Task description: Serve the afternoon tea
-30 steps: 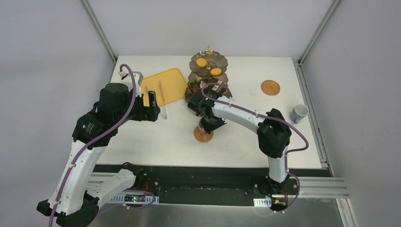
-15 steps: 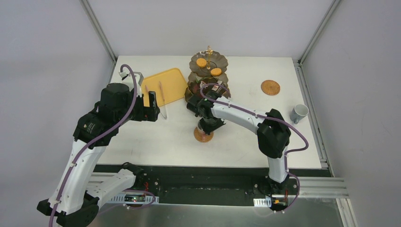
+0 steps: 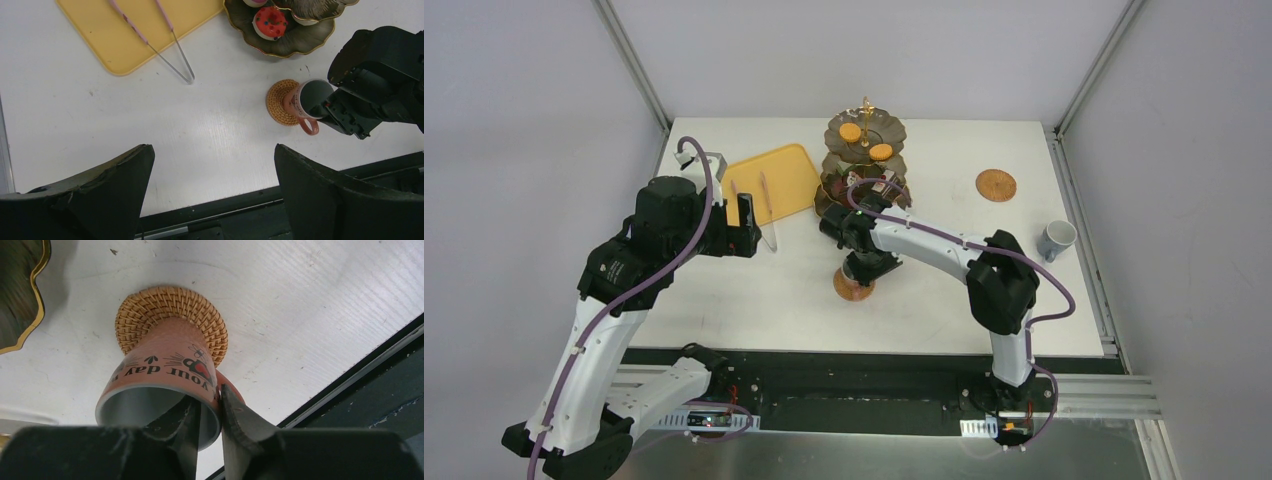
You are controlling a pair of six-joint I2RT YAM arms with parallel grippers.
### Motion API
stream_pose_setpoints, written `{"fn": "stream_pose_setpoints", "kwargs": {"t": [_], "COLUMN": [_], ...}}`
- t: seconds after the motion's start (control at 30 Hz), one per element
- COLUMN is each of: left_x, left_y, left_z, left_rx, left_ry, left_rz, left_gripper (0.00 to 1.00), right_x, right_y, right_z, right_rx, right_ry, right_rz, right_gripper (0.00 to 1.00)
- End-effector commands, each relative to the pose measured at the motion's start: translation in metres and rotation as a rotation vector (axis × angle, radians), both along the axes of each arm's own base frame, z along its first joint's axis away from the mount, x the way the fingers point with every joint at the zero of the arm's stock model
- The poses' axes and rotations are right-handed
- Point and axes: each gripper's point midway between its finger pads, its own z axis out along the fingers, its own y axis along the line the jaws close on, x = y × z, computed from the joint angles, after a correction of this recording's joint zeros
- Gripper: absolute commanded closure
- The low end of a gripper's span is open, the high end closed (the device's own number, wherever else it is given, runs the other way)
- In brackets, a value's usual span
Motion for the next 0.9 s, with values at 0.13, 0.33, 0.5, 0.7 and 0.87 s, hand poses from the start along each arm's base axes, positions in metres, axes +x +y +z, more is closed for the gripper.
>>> {"fn": "stream_pose_setpoints", "kwargs": {"t": [0.13, 0.33, 0.5, 0.7, 0.87], "left_x": [-0.001, 0.001, 0.003, 0.006, 0.012], "left_y": [0.004, 0.004, 0.004, 0.002, 0.000], "left_z": [-0.003, -0.005, -0.006, -0.006, -0.002], "left_rx": [0.028, 0.031, 0.033, 0.029, 0.025], "left_ry": [-0.005, 0.002, 0.012, 0.030, 0.046], "left_rz": [-0.002, 0.004, 0.017, 0.026, 0.039], "left_gripper": [0.06, 0.06, 0.06, 0.06, 0.06], "right_x": [-0.003, -0.003, 0.013, 0.052, 0.114], "right_y": [0.007, -0.005, -0.055, -0.126, -0.183], "right_z": [0.018, 0.048, 0.079, 0.102, 0.101], "right_rx": [0.054, 0.064, -0.025, -0.185, -0.143], "right_ry": [-0.012, -0.072, -0.187, -0.486, -0.609], "right_rz": [0.060, 0.152, 0.387, 0.779, 0.604], "right_gripper": [0.50, 0.39, 0.32, 0.16, 0.19]}}
